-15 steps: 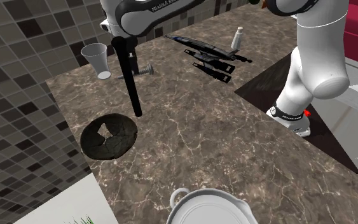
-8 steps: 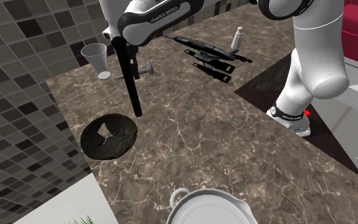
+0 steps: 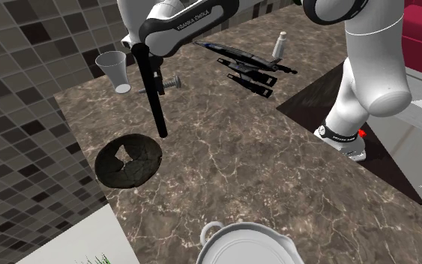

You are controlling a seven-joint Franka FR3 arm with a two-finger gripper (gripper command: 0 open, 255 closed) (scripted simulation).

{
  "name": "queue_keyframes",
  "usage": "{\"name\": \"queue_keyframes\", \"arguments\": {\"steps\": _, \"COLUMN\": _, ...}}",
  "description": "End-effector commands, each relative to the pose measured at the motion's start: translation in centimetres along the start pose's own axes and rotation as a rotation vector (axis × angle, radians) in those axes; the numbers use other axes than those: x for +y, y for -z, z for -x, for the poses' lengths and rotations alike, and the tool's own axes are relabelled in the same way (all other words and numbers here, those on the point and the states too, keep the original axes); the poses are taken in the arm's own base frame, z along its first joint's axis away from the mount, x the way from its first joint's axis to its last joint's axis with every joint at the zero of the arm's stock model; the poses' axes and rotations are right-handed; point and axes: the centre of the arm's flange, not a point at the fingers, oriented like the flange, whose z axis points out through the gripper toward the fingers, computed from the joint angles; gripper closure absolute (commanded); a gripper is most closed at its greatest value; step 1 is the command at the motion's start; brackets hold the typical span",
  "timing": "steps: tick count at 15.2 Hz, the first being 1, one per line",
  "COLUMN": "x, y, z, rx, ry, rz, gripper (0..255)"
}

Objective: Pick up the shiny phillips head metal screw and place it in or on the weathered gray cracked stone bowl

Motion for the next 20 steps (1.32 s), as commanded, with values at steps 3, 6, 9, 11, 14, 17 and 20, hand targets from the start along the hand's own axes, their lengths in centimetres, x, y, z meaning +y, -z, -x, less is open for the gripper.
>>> {"name": "queue_keyframes", "arguments": {"steps": 3, "x": 0.0, "y": 0.0, "z": 0.0, "rx": 0.0, "ry": 0.0, "rz": 0.0, "gripper": 255}}
{"name": "queue_keyframes", "arguments": {"steps": 6, "x": 0.0, "y": 0.0, "z": 0.0, "rx": 0.0, "ry": 0.0, "rz": 0.0, "gripper": 255}}
{"name": "queue_keyframes", "arguments": {"steps": 9, "x": 0.0, "y": 0.0, "z": 0.0, "rx": 0.0, "ry": 0.0, "rz": 0.0, "gripper": 255}}
{"name": "queue_keyframes", "arguments": {"steps": 11, "x": 0.1, "y": 0.5, "z": 0.0, "rx": 0.0, "ry": 0.0, "rz": 0.0, "gripper": 255}}
{"name": "queue_keyframes", "arguments": {"steps": 14, "x": 0.3, "y": 2.1, "z": 0.1, "rx": 0.0, "ry": 0.0, "rz": 0.0, "gripper": 255}}
{"name": "queue_keyframes", "arguments": {"steps": 17, "x": 0.4, "y": 3.7, "z": 0.2, "rx": 0.0, "ry": 0.0, "rz": 0.0, "gripper": 255}}
{"name": "queue_keyframes", "arguments": {"steps": 20, "x": 0.6, "y": 5.2, "z": 0.3, "rx": 0.0, "ry": 0.0, "rz": 0.0, "gripper": 255}}
